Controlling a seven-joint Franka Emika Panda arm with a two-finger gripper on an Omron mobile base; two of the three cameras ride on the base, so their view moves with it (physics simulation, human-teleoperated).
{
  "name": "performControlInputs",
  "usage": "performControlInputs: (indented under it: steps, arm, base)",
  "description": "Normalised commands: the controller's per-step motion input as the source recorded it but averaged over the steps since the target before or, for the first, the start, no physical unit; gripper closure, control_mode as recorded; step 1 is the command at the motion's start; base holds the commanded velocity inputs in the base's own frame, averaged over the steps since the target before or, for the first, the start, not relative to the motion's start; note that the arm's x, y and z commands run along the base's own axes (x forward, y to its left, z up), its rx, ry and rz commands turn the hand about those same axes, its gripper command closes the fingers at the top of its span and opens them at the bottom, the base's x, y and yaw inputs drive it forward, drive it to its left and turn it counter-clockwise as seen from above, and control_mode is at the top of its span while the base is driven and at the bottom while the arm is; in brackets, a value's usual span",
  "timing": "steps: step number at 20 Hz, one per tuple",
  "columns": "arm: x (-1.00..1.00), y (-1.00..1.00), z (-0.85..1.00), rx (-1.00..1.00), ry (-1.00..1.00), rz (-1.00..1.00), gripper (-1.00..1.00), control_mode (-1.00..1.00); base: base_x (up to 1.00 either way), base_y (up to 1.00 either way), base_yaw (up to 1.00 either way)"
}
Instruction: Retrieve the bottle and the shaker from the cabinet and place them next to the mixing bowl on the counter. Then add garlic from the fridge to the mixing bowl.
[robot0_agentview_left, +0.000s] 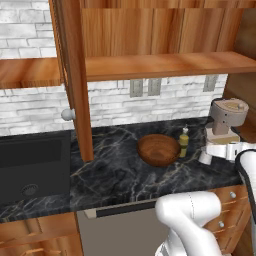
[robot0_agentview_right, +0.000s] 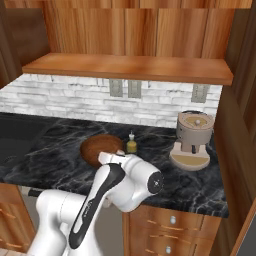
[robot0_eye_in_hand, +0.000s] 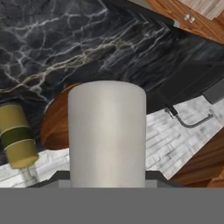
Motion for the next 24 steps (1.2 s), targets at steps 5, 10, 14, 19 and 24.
performControlInputs:
  steps: [5,10,14,19,24]
  arm:
    - [0.07,0.11,-0.72,-0.24,-0.5,0.05,1.0,-1.0]
    - [0.15,0.37,-0.56,-0.23,-0.4,0.01,1.0,-1.0]
    - [0.17,0.45,-0.57,-0.25,-0.39,0.0,1.0,-1.0]
    - [0.21,0.12,-0.54,-0.21,-0.45,0.03,1.0,-1.0]
    - [0.17,0.01,-0.42,-0.18,-0.38,0.04,1.0,-1.0]
  base:
    - [0.0,0.0,0.0]
    - [0.0,0.0,0.0]
    - [0.0,0.0,0.0]
    - [0.0,0.0,0.0]
    - [0.0,0.0,0.0]
